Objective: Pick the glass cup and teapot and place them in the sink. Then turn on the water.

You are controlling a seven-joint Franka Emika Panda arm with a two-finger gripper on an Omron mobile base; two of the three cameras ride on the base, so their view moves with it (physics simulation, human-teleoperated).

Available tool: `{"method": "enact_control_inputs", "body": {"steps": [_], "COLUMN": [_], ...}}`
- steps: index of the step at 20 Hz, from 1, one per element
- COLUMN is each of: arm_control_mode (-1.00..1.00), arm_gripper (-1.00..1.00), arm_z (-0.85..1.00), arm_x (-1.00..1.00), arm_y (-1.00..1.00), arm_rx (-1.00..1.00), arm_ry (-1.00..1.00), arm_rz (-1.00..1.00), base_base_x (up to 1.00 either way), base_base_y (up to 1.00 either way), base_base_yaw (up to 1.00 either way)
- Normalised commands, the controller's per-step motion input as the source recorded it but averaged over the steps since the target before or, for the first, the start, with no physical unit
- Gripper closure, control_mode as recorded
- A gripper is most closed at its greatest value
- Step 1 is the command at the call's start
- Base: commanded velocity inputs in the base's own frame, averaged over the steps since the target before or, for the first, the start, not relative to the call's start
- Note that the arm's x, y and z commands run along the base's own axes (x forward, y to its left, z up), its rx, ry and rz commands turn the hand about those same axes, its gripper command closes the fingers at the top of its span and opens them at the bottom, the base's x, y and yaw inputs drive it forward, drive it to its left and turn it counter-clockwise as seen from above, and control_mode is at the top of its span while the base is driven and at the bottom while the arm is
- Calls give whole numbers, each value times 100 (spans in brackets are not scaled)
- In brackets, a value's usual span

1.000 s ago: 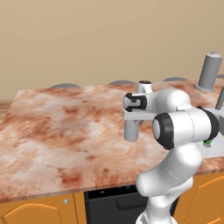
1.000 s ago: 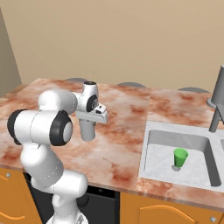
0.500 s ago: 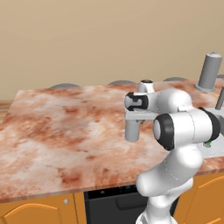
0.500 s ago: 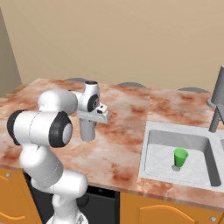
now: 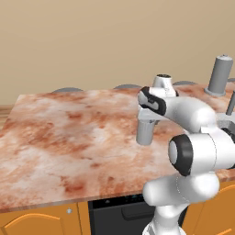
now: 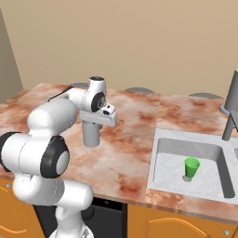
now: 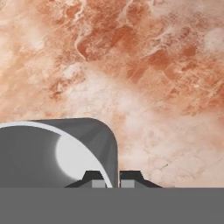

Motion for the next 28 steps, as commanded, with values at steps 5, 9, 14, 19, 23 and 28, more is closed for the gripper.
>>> {"method": "enact_control_inputs", "body": {"steps": [5,9,14,19,23,28], "arm_control_mode": [-100,-100,-100,-100,-100,-100], "arm_gripper": [100,100,100,100,100,100], "arm_z": [58,55,50,40,31,0], "arm_x": [-67,-70,-68,-63,-53,-3], "arm_y": [0,0,0,0,0,6], "arm_rx": [3,3,1,0,0,0], "arm_ry": [0,-2,-11,-10,-9,0], "arm_rz": [3,2,3,3,2,0], "base_base_x": [0,0,0,0,0,0], "base_base_y": [0,0,0,0,0,0], "base_base_yaw": [0,0,0,0,0,0]}}
